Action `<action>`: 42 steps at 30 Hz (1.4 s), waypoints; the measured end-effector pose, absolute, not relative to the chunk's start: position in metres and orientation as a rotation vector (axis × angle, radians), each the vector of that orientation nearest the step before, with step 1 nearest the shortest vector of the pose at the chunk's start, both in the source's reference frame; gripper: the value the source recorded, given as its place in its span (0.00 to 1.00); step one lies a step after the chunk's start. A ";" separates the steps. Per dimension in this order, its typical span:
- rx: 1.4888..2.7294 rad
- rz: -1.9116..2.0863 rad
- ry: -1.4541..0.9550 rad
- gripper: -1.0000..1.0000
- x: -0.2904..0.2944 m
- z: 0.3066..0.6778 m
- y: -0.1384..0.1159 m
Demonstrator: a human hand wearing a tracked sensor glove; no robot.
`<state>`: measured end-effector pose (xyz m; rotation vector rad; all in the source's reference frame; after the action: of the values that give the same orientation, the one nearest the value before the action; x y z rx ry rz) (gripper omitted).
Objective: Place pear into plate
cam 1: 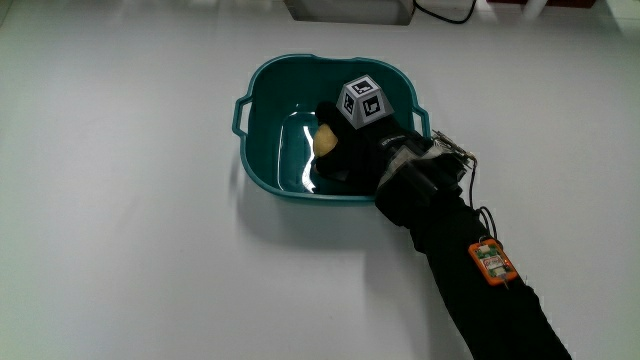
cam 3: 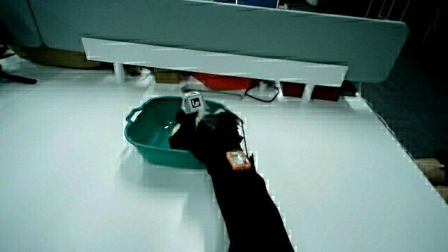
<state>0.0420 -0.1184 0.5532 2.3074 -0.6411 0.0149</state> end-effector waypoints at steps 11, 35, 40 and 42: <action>2.308 0.037 -0.621 0.33 0.050 0.559 -0.117; 2.251 0.074 -0.635 0.00 0.055 0.546 -0.121; 2.259 0.096 -0.628 0.00 0.058 0.541 -0.122; 2.265 0.107 -0.642 0.00 0.060 0.537 -0.122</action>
<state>0.0597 -0.1219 0.5366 2.2652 -0.6418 0.1073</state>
